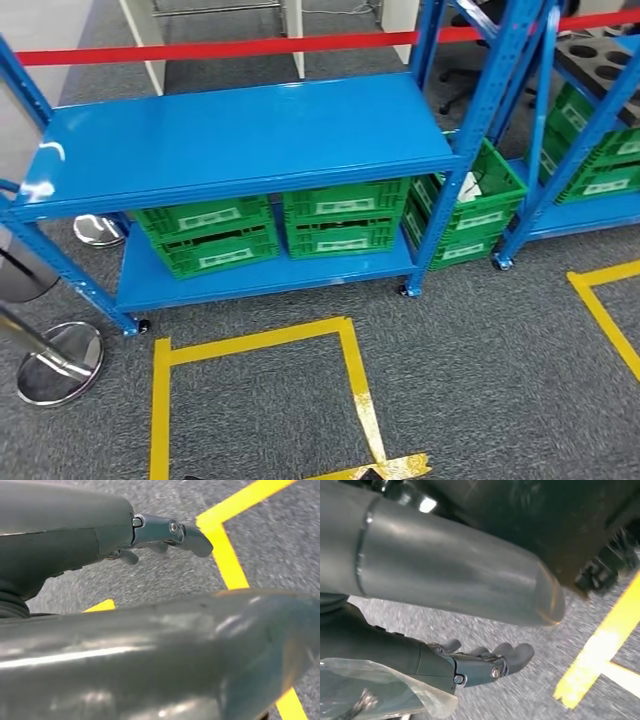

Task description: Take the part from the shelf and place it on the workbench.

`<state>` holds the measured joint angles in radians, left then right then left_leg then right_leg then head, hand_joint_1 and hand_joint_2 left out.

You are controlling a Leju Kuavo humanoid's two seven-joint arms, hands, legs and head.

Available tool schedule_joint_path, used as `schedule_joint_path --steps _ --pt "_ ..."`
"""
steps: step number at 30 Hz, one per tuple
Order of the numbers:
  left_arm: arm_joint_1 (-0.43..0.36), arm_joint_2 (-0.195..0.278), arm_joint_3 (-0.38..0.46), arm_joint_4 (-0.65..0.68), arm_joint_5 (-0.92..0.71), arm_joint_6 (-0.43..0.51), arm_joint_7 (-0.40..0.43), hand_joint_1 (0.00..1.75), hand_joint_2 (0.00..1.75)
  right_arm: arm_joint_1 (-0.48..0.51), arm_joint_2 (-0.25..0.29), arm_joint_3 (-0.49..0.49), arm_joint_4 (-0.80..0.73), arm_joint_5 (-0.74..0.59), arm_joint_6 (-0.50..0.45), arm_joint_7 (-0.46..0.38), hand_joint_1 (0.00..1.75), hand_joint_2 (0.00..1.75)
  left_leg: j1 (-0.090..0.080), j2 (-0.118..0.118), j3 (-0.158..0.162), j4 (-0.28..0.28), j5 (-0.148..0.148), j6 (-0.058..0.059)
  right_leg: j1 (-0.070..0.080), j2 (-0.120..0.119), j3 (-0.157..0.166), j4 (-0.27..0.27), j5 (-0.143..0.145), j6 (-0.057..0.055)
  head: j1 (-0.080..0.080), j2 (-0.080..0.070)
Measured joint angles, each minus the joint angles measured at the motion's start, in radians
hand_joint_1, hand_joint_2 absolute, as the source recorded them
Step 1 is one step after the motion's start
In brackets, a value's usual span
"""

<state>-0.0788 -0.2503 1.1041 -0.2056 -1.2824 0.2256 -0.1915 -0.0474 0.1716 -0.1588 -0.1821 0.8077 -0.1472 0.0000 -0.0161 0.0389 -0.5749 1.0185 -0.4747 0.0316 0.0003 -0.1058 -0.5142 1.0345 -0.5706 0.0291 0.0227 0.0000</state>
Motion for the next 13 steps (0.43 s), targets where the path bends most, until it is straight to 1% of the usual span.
schedule_joint_path --steps 1,2,3,4,5,6,7,8,9,10,11,12,13 --pt "-0.001 -0.001 0.0 0.0 0.001 0.0 -0.001 0.0 0.0 0.0 0.0 0.0 0.0 0.0 0.0 -0.001 0.0 0.0 0.005 -0.012 0.003 -0.006 0.004 0.005 -0.002 0.031 -0.016 0.036 -0.023 0.005 0.002 0.0" --pt "-0.003 -0.002 0.0 0.0 0.002 0.0 -0.002 0.0 0.0 0.0 0.0 0.0 0.0 -0.001 0.0 -0.002 0.0 0.0 0.008 -0.024 0.002 -0.008 0.007 0.009 -0.005 0.067 -0.044 0.092 -0.052 0.009 0.005 0.0" --pt "-0.005 -0.002 0.0 0.0 0.002 0.0 -0.002 0.0 0.0 0.001 -0.001 0.0 0.0 -0.001 0.0 -0.002 0.0 0.0 0.009 -0.037 0.001 -0.009 0.009 0.011 -0.007 0.089 -0.078 0.16 -0.082 0.012 0.006 0.0" --pt "-0.006 -0.003 0.0 0.0 0.003 0.0 -0.002 0.0 0.0 0.002 -0.001 0.0 0.0 -0.001 0.0 -0.002 0.0 0.0 0.01 -0.05 0.0 -0.009 0.009 0.012 -0.009 0.099 -0.112 0.222 -0.102 0.015 0.006 0.0" --pt "-0.005 -0.003 0.0 0.0 0.003 0.0 -0.002 0.0 0.0 0.003 -0.002 0.0 0.0 -0.001 0.0 -0.002 0.0 0.0 0.011 -0.064 0.0 -0.008 0.009 0.012 -0.011 0.103 -0.133 0.257 -0.104 0.017 0.006 0.0" --pt "-0.004 -0.003 0.0 0.0 0.004 0.0 -0.002 0.0 0.0 0.005 -0.002 0.0 0.0 -0.001 0.0 -0.002 0.0 0.0 0.012 -0.079 0.0 -0.007 0.009 0.011 -0.013 0.104 -0.138 0.254 -0.086 0.02 0.006 0.0" --pt "-0.004 -0.004 0.0 0.0 0.004 0.0 -0.002 0.0 0.0 0.006 -0.002 0.0 0.0 -0.001 0.0 -0.002 0.0 0.0 0.014 -0.095 0.001 -0.005 0.009 0.009 -0.015 0.109 -0.124 0.211 -0.05 0.022 0.006 0.0" --pt "-0.004 -0.004 0.001 0.0 0.005 0.0 -0.002 0.0 0.0 0.007 -0.002 0.0 0.0 -0.001 0.0 -0.002 0.0 0.0 0.016 -0.109 0.001 -0.002 0.008 0.006 -0.02 0.125 -0.097 0.144 -0.007 0.025 0.006 0.0" --pt "-0.005 -0.004 0.001 0.0 0.005 0.0 -0.002 0.0 0.0 0.008 -0.002 0.0 0.0 -0.001 0.0 -0.002 0.0 0.0 0.016 -0.123 -0.001 0.003 0.006 0.0 -0.024 0.151 -0.069 0.078 0.022 0.027 0.006 0.0" --pt "-0.006 -0.004 0.001 0.0 0.005 0.0 -0.002 0.0 0.0 0.009 -0.002 0.0 0.0 -0.001 0.0 -0.002 0.0 0.0 0.016 -0.136 -0.005 0.008 0.004 -0.006 -0.028 0.174 -0.047 0.029 0.038 0.027 0.005 0.0" --pt "-0.007 -0.004 0.001 0.0 0.005 0.0 -0.002 0.0 0.0 0.009 -0.002 0.0 0.001 -0.001 0.0 -0.002 0.0 0.0 0.017 -0.148 -0.01 0.012 0.004 -0.013 -0.03 0.191 -0.033 0.004 0.042 0.024 0.005 0.0" --pt "-0.007 -0.004 0.001 0.0 0.005 0.0 -0.002 0.0 0.0 0.009 -0.002 0.0 0.001 -0.001 0.0 -0.002 0.0 0.0 0.018 -0.159 -0.014 0.013 0.006 -0.021 -0.028 0.194 -0.028 -0.002 0.038 0.018 0.005 0.0" --pt "-0.007 -0.004 0.001 0.0 0.005 0.0 -0.002 0.0 0.0 0.008 -0.002 -0.001 0.001 -0.001 0.0 -0.002 0.0 0.0 0.019 -0.165 -0.016 0.013 0.007 -0.024 -0.027 0.189 -0.026 -0.003 0.038 0.014 0.004 0.0"
